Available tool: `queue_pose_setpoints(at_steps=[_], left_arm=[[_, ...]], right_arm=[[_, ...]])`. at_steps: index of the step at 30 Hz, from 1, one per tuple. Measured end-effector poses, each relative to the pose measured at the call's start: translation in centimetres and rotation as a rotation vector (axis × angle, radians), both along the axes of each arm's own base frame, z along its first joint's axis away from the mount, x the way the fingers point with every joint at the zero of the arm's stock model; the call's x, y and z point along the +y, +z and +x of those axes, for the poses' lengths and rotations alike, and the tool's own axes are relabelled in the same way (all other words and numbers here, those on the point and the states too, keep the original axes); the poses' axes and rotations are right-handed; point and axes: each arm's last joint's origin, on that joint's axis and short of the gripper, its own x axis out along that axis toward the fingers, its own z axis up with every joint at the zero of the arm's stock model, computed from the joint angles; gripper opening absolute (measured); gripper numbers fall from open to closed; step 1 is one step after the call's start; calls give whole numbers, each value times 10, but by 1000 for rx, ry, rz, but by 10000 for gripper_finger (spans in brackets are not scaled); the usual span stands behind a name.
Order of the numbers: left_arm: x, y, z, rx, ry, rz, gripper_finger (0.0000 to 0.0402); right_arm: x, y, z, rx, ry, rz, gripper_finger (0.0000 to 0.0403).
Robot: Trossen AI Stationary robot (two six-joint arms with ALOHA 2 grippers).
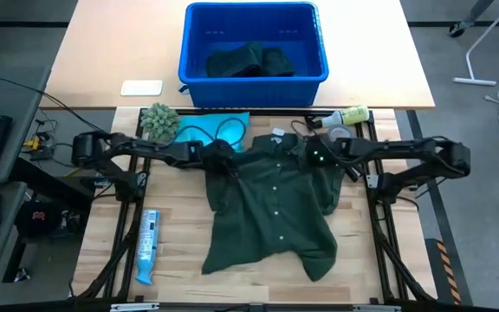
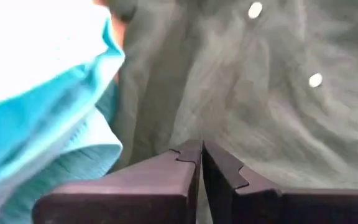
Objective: Fold laundry
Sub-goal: Fold the green polo shirt from the blue laundry bin
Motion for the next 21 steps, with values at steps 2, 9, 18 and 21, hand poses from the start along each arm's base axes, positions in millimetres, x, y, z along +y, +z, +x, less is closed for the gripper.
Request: queue_pose_setpoints(at_steps=[2, 9, 18, 21], left_arm=[[-3, 9, -3, -23, -5, 15, 0], [-26, 34, -12, -95, -32, -4, 0], [-105, 30, -15, -116, -24, -109, 0], [-139, 20, -16, -124, -16, -174, 0]], right_arm=[[0, 12, -1, -36, 23, -26, 0], [14, 52, -8, -135, 190, -65, 0], [79, 63, -31, -73, 366, 101, 0], [113, 51, -33, -100, 444, 193, 0]])
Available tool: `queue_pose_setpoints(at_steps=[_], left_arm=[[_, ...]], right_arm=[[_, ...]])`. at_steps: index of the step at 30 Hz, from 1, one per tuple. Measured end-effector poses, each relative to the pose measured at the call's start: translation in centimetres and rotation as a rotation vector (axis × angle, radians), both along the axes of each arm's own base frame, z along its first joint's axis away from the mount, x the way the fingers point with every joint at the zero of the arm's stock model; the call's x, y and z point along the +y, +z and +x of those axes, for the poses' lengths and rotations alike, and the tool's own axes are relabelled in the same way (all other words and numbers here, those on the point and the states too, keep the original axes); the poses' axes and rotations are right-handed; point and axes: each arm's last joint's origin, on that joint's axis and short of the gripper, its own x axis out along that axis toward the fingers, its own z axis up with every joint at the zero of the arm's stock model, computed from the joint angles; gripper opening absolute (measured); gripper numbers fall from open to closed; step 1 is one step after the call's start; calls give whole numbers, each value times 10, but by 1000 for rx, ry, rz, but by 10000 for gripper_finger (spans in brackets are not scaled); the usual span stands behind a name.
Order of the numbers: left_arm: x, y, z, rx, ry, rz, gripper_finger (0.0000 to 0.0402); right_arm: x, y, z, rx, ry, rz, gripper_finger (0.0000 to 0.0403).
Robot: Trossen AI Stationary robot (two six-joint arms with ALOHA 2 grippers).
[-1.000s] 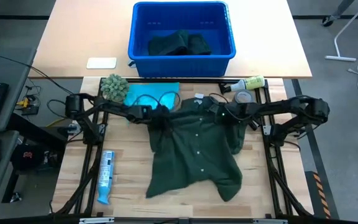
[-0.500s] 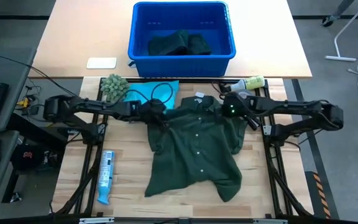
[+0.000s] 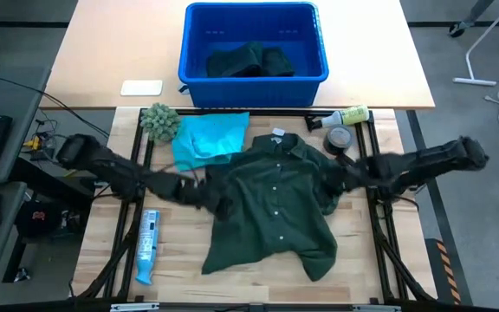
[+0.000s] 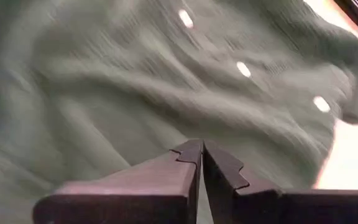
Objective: Fold laundry
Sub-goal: Fold the green polo shirt from the blue laundry bin
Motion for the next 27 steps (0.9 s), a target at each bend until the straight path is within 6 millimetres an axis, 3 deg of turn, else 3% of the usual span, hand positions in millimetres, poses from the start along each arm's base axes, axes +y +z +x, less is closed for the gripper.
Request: queue_pose_setpoints(at_steps=[5, 10, 13, 19, 24, 27], left_arm=[[-51, -16, -5, -14, -33, -137, 0], [-75, -19, -15, -21, -15, -226, 0], [-78, -19, -17, -17, -19, -231, 0], [-67, -21, -12, 3, -15, -207, 0], [-54, -21, -6, 25, -25, -202, 0], [-47, -20, -3, 44, -41, -170, 0]], right_arm=[[64, -19, -7, -50, 115, 182, 0], [121, -17, -24, -71, 189, 346, 0], [150, -12, -37, -47, 194, 408, 0], [189, -44, -66, 63, -48, 387, 0], [208, -76, -61, 183, -47, 389, 0], [206, -87, -52, 226, -73, 363, 0]])
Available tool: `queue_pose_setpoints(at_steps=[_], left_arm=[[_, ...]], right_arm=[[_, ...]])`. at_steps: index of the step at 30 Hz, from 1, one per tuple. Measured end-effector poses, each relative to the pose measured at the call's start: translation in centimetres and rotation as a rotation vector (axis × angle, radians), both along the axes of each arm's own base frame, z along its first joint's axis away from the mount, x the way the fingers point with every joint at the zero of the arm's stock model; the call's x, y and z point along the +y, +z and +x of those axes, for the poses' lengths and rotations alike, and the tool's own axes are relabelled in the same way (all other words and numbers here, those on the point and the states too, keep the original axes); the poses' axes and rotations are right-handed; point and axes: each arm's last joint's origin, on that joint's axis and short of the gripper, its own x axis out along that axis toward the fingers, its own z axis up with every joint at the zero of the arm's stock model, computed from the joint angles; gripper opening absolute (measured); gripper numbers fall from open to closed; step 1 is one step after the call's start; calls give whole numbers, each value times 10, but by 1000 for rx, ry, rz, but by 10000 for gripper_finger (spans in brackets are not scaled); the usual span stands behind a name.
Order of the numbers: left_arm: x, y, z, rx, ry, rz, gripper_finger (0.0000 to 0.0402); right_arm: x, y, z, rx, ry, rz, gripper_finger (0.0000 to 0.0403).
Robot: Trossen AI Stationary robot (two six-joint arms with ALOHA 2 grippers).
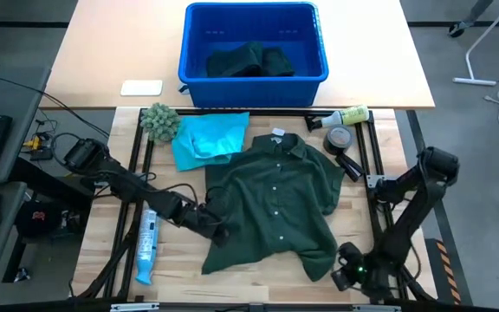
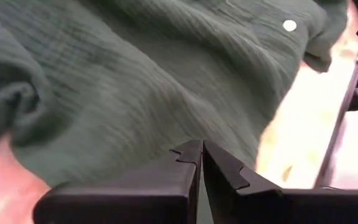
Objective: Fold laundry
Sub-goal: Fold the green polo shirt from the blue laundry bin
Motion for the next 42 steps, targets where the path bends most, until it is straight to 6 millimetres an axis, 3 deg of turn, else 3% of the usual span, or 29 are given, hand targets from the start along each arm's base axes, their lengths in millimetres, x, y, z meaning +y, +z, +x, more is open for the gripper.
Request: queue_pose_setpoints(at_steps=[5, 10, 14, 18, 21, 23, 26, 32, 35, 39, 42], left_arm=[[11, 2, 9, 28, -12, 70, 0], [14, 10, 29, 19, -107, 120, 0], [7, 10, 42, 84, -246, 215, 0], [-1, 5, 50, 141, -298, 254, 0], [-7, 1, 54, 143, -308, 223, 0], [-11, 0, 56, 145, -305, 205, 0], [-17, 2, 55, 139, -309, 189, 0], [-32, 7, 54, 117, -290, 176, 0], [-37, 4, 51, 168, -247, 209, 0], [-35, 0, 43, 364, -94, 252, 0], [-36, -1, 43, 366, -61, 272, 0]], right_arm=[[-23, -5, 15, 86, -79, -109, 0], [-30, 23, 28, -134, -101, -109, 0], [-29, 63, 39, -231, 66, -130, 0], [-28, 102, 62, -323, 368, -246, 0], [-26, 112, 79, -403, 637, -378, 0], [-25, 112, 88, -454, 799, -462, 0], [-26, 106, 100, -467, 888, -514, 0], [-37, 73, 113, -207, 914, -389, 0], [-32, 60, 118, -177, 914, -374, 0], [-20, 47, 119, -148, 850, -361, 0], [-12, 40, 115, -112, 753, -352, 0]])
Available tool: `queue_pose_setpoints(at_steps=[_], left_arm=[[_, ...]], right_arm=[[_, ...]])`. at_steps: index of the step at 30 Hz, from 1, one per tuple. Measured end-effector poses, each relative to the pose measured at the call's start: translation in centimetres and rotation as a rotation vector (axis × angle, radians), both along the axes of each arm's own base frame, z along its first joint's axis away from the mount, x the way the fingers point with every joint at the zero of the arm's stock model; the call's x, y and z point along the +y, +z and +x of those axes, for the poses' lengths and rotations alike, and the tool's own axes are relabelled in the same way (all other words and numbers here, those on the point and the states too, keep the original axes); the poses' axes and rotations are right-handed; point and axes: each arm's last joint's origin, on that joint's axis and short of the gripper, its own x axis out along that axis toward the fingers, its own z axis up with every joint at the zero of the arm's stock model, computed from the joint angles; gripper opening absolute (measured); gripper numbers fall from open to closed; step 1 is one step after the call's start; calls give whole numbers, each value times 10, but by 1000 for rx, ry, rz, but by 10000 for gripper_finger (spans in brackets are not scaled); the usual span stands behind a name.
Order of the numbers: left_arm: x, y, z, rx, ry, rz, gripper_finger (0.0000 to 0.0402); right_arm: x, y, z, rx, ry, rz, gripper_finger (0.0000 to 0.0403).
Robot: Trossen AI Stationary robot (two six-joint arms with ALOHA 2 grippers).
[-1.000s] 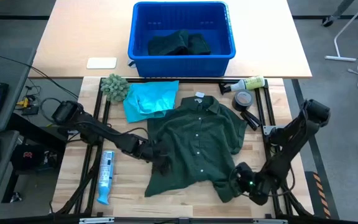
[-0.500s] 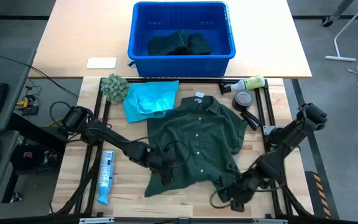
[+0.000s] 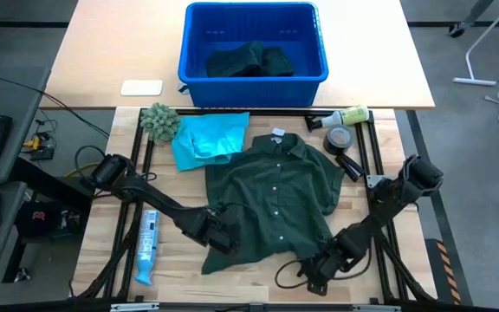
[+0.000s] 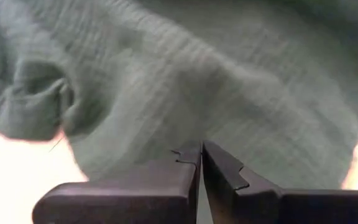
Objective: Fold laundry
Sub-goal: Fold the green polo shirt from the blue laundry bin
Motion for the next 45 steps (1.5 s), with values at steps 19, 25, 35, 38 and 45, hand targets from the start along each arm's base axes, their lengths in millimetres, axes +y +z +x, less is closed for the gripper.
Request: queue_pose_setpoints(at_steps=[19, 25, 35, 38, 45], left_arm=[[4, -15, 9, -85, -324, 210, 0], [6, -28, 8, -119, -338, 150, 0], [32, -41, 13, -137, -271, 127, 0], [41, -49, 15, -111, -257, 137, 0], [51, -69, 23, -46, -320, 144, 0]], right_arm=[[0, -30, -1, 137, -667, -19, 0], [-12, -34, 2, 162, -732, -91, 0], [-9, -58, 21, 127, -758, -49, 0], [-4, -59, 20, 134, -738, -22, 0], [29, -58, 2, 169, -590, 93, 0]])
